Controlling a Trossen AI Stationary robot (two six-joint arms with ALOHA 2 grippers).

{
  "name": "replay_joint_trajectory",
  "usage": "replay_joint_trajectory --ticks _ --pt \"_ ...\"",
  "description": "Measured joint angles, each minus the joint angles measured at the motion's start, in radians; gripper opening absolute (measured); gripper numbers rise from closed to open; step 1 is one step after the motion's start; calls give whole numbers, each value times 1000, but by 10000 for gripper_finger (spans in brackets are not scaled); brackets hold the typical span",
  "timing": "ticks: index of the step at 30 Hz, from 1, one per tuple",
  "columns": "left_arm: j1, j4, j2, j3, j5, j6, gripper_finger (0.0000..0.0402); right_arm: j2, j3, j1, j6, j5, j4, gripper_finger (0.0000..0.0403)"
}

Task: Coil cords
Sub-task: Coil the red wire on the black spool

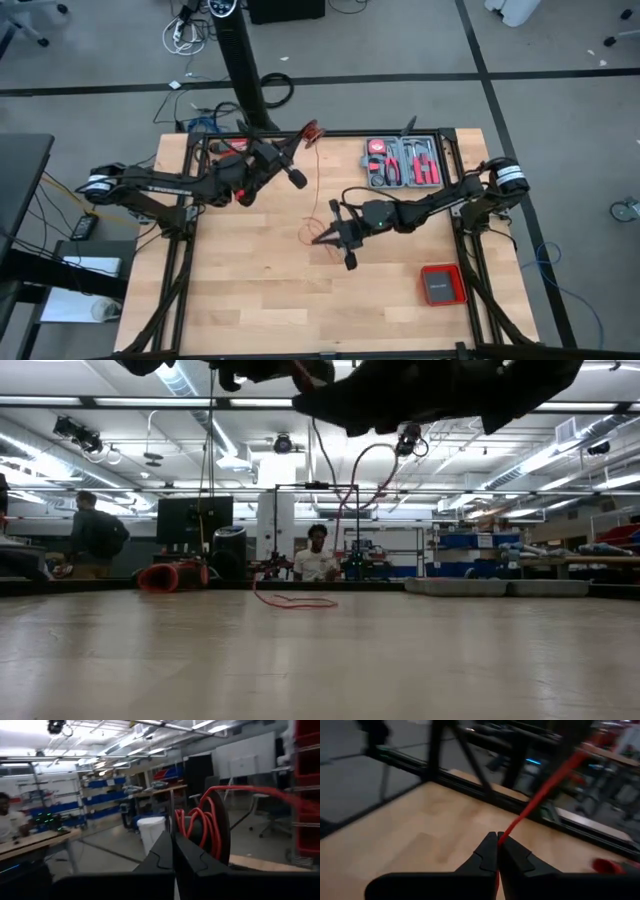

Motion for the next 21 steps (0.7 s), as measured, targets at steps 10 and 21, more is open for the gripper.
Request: replay_joint_trajectory --ticks 10,21 --pt "-2 73 39 0 183 0 0 -1 0 -62 100 21 -218 83" --pt "-3 142 39 0 252 29 0 -140 0 -68 161 114 -596 108"
